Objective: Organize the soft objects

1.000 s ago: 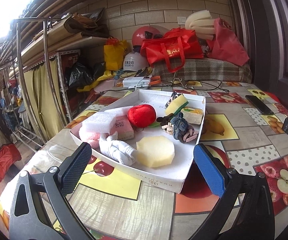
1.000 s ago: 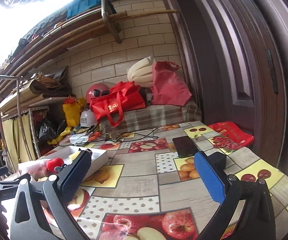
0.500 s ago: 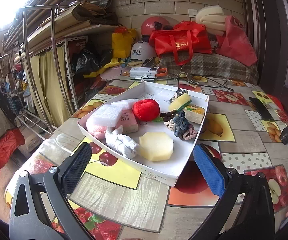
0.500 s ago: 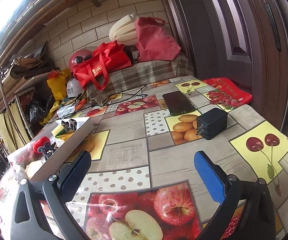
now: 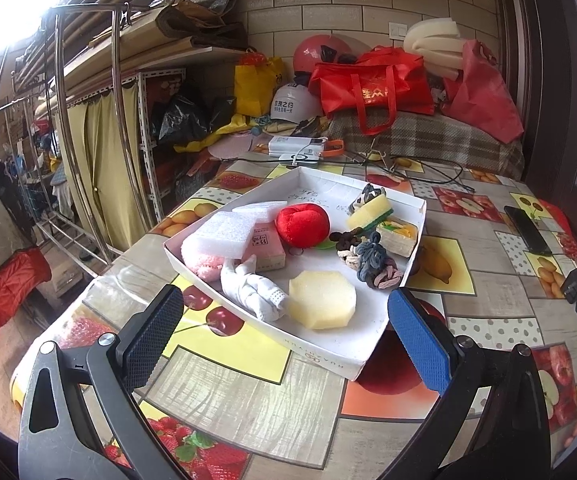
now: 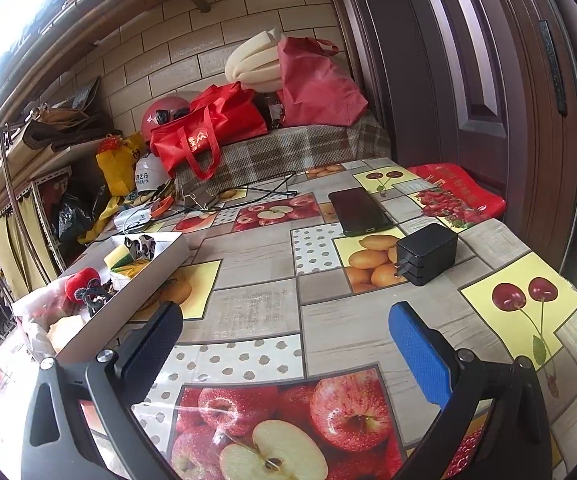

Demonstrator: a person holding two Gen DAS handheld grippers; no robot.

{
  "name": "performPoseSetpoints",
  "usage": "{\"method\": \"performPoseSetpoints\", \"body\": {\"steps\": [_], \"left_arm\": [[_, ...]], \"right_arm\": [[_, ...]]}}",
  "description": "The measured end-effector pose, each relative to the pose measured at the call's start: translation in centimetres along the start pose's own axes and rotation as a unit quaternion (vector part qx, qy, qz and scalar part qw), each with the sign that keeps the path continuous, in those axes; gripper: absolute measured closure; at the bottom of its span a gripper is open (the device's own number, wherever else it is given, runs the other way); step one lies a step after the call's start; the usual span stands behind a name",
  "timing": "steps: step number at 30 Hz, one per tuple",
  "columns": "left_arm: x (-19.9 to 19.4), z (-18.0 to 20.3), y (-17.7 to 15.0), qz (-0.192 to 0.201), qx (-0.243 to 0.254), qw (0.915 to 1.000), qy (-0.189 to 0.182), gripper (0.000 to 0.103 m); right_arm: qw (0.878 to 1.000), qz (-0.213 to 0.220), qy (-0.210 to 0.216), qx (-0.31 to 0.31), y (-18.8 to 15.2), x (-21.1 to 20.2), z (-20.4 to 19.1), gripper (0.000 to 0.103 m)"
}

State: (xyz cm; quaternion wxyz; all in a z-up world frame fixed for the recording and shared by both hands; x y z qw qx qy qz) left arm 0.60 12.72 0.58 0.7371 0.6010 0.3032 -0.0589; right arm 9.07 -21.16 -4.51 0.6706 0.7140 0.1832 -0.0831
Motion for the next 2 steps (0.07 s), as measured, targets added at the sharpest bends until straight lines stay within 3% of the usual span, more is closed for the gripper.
{"method": "performPoseSetpoints", "body": {"steps": [2], "left_arm": [[0.05,-0.1,0.07,-0.001,0.0,1.0,0.0,0.0]], "right_arm": [[1.0,0.001,0.0,0.002,0.0,-0.01,0.06,0.0]]}}
Point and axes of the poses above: each gripper's, at about its wrist camera, not at the fingertips, and x roughly the way its jaws point, z to its right, y to its top, the point moved 6 cm from there along x, roughly the way its jaws point, and after that the axes turned 6 degrees about -x, right-handed, at the moved point
